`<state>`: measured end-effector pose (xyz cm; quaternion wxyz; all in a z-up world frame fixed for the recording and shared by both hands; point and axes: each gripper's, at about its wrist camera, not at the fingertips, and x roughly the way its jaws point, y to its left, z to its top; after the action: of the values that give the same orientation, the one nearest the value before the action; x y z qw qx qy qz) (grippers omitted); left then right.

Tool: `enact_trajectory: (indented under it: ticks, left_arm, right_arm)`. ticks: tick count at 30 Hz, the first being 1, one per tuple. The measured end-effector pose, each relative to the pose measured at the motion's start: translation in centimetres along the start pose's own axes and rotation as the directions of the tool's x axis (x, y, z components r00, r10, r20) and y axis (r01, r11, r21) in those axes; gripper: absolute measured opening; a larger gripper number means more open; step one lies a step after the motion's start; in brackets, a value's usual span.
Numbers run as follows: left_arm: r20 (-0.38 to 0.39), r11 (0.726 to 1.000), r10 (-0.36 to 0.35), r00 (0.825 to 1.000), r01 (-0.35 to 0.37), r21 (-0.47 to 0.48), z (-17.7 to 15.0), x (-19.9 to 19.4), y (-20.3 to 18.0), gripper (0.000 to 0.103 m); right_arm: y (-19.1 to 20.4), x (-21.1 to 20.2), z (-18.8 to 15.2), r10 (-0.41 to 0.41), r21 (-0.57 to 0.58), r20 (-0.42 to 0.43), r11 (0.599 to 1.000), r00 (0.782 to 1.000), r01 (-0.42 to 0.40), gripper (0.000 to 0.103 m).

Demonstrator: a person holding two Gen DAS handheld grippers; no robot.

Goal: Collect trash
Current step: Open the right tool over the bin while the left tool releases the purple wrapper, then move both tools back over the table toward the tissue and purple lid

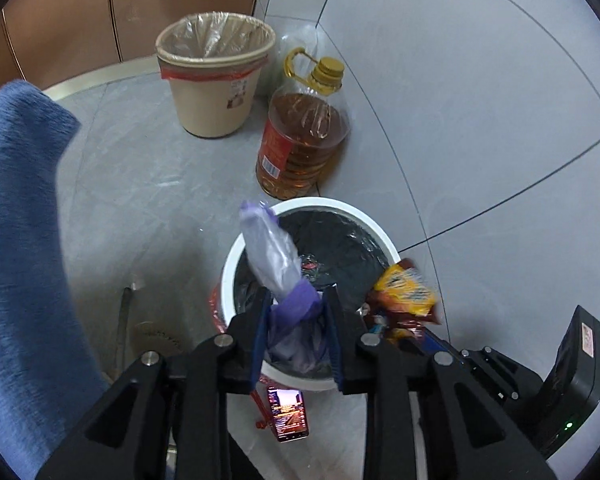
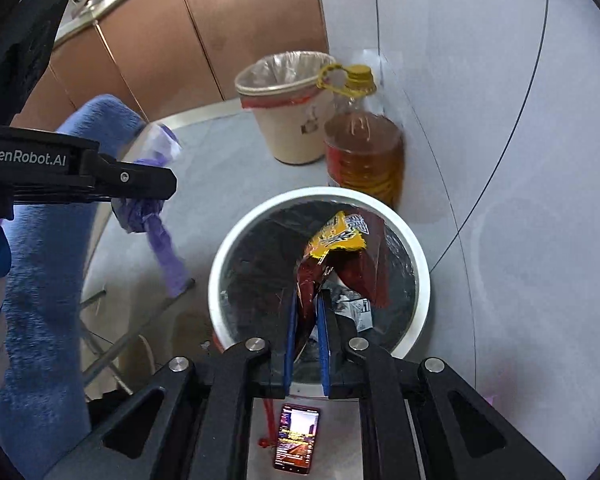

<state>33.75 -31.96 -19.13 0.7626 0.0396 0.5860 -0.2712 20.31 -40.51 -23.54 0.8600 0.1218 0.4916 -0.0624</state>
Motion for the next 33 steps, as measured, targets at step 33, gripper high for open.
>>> enact_trajectory:
  ticks: [33]
  left_arm:
    - [0.358, 0.999, 0.014, 0.933, 0.000, -0.038, -9.7, -23.1, 4.8, 0.039]
  right_arm:
    - [11.0, -17.0, 0.0, 0.161, -0.159, 0.241, 0.979, 0.957, -0.125, 0.028]
